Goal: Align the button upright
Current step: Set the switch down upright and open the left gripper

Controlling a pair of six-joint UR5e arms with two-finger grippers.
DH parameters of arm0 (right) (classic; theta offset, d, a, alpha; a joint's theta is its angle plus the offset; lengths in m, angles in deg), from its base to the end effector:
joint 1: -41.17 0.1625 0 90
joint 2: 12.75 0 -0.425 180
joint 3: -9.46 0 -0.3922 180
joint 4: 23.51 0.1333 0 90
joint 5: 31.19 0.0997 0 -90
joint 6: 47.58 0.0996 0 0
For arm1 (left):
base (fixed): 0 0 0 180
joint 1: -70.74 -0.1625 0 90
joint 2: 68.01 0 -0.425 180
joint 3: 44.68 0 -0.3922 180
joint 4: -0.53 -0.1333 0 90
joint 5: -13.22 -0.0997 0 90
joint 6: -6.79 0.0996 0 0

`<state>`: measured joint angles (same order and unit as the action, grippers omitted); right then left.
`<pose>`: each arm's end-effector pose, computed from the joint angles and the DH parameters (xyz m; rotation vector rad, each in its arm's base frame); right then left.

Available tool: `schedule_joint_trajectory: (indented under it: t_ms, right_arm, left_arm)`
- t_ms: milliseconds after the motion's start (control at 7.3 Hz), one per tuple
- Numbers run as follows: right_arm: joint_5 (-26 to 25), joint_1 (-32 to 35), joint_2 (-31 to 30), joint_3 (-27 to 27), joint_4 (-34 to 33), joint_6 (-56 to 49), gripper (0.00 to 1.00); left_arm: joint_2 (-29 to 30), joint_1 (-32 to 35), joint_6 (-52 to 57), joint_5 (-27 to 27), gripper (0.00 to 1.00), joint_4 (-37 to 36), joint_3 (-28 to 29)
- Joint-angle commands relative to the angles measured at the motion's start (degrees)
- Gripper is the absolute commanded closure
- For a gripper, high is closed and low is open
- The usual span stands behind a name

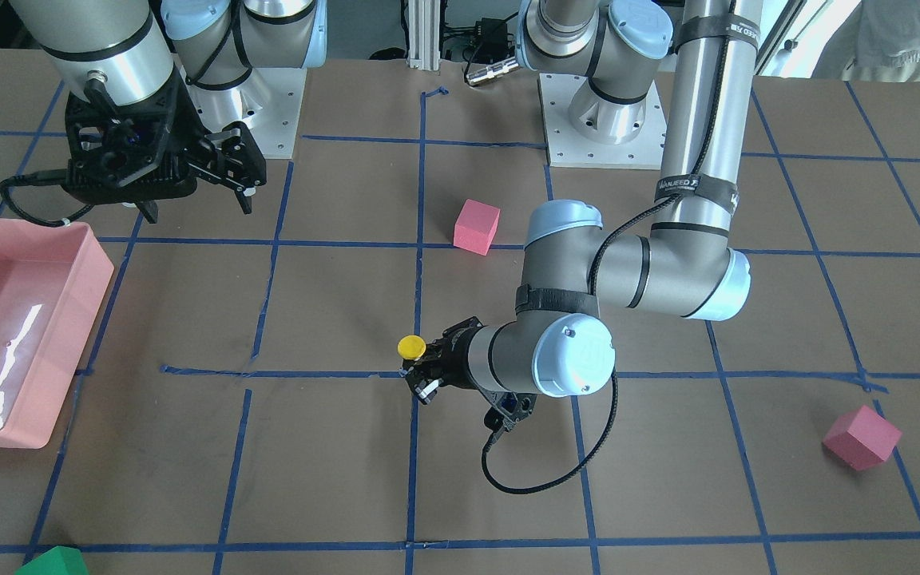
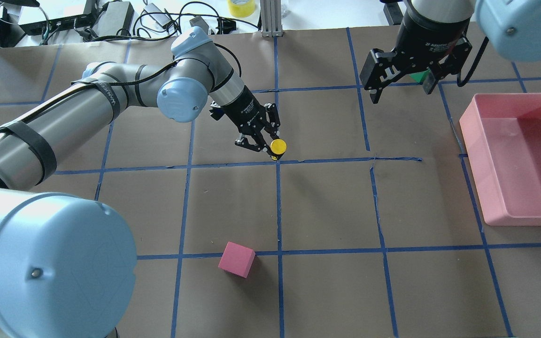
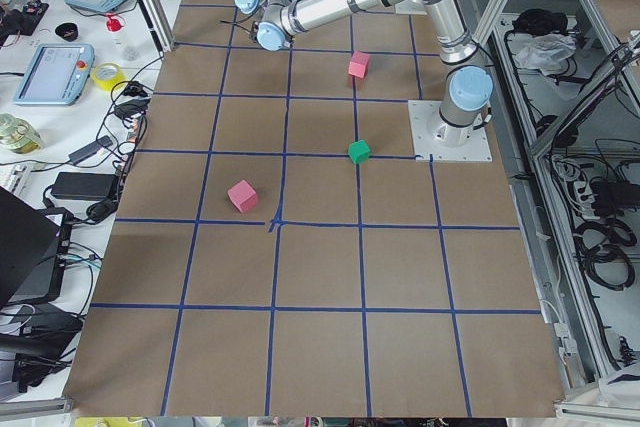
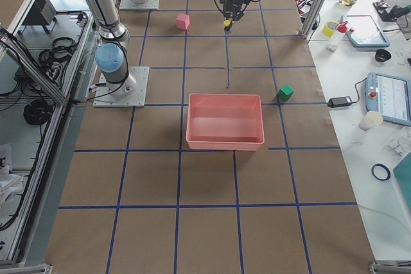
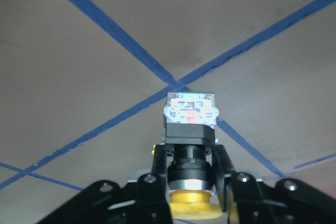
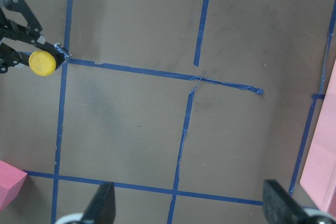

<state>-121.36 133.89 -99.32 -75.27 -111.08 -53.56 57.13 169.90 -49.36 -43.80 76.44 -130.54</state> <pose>0.1573 -0.5092 0.4987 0.2381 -3.1298 -0.0163 -0.2889 -0.6137 0.1991 1.1894 -2.4371 -0.7718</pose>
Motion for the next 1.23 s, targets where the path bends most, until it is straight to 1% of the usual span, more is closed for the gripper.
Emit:
schedule_joint_trajectory:
  t_ms: [0,137,274,411,548,821,1095]
  right_arm:
    - [0.0,0.0,0.0,0.0,0.03,0.0,0.0]
    - [0.0,0.0,0.0,0.0,0.03,0.0,0.0]
    - [0.0,0.0,0.0,0.0,0.03,0.0,0.0]
    - [0.0,0.0,0.0,-0.09,0.03,0.0,0.0]
    - [0.0,0.0,0.0,-0.09,0.03,0.0,0.0]
    - [0.0,0.0,0.0,-0.09,0.03,0.0,0.0]
    - [0.0,0.0,0.0,0.0,0.03,0.0,0.0]
  left_arm:
    - [1.42,-0.03,-0.18,1.56,1.0,0.55,-0.45]
    - [1.34,-0.03,-0.01,1.12,1.0,2.21,-0.28]
    - [1.16,-0.03,0.08,-0.01,0.96,1.7,-0.8]
    - [0.99,-0.03,-0.44,-2.11,0.04,1.44,-0.8]
    - [0.64,-0.03,-0.53,-2.22,0.0,1.43,-0.63]
    - [-2.07,0.06,0.25,-2.66,0.01,1.35,0.07]
    - [-9.79,-0.03,0.35,-6.6,0.02,2.13,0.51]
